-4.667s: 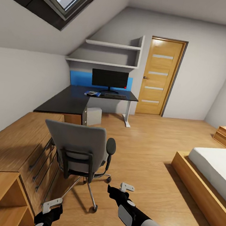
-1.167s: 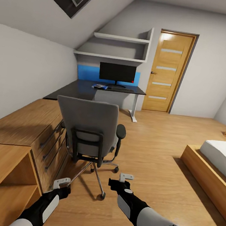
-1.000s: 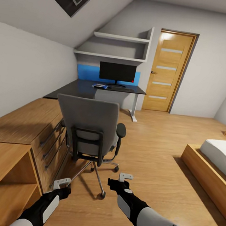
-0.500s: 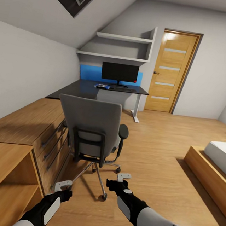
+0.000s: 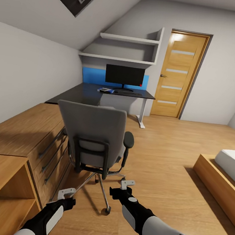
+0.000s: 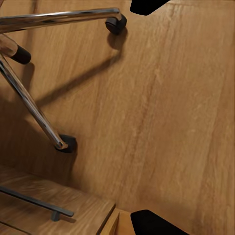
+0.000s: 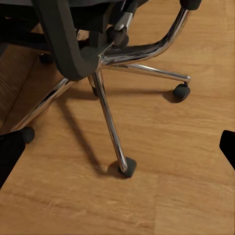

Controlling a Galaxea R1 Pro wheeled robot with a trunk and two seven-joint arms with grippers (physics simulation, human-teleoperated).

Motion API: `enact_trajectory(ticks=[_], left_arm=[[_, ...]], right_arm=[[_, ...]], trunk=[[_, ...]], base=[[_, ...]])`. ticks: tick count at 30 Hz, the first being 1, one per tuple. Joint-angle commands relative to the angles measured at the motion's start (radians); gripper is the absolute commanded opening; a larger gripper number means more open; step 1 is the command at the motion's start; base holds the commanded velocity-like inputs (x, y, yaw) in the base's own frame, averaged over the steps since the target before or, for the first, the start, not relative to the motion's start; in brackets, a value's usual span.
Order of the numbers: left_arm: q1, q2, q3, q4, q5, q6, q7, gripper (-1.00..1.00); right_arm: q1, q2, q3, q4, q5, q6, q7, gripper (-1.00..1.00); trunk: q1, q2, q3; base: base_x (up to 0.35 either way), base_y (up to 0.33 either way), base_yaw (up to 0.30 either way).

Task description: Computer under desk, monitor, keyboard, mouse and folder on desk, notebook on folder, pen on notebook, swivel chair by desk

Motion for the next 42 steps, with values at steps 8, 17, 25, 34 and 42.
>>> enact_trajectory(ticks=[8, 17, 25, 34, 42], left_arm=[[0.0, -0.001, -0.002, -0.002, 0.011, 0.003, 0.004, 1.0], [0.0, -0.001, -0.002, -0.001, 0.011, 0.003, 0.004, 1.0], [0.0, -0.001, -0.002, 0.0, 0.011, 0.003, 0.005, 1.0], [0.0, 0.0, -0.002, 0.004, 0.011, 0.003, 0.005, 1.0], [0.0, 0.0, -0.002, 0.007, 0.011, 0.002, 0.005, 1.0]], right_arm=[[0.008, 0.0, 0.016, 0.0, -0.007, -0.003, -0.001, 1.0], [0.011, 0.0, 0.018, 0.0, -0.007, -0.004, -0.001, 1.0], [0.011, 0.0, 0.018, 0.0, 0.008, -0.004, -0.001, 1.0], [0.012, 0.0, 0.017, 0.0, 0.037, -0.005, -0.001, 1.0], [0.012, 0.0, 0.018, 0.0, 0.038, -0.005, -0.001, 1.0]], trunk=[[0.0, 0.0, -0.001], [0.0, 0.0, -0.001], [0.0, 0.0, -0.001], [0.0, 0.0, -0.001], [0.0, 0.0, -0.001]], base=[[0.102, 0.057, 0.0], [0.092, 0.017, 0.0], [0.121, 0.0, 0.0], [0.269, -0.006, 0.0], [0.317, -0.06, 0.0]])
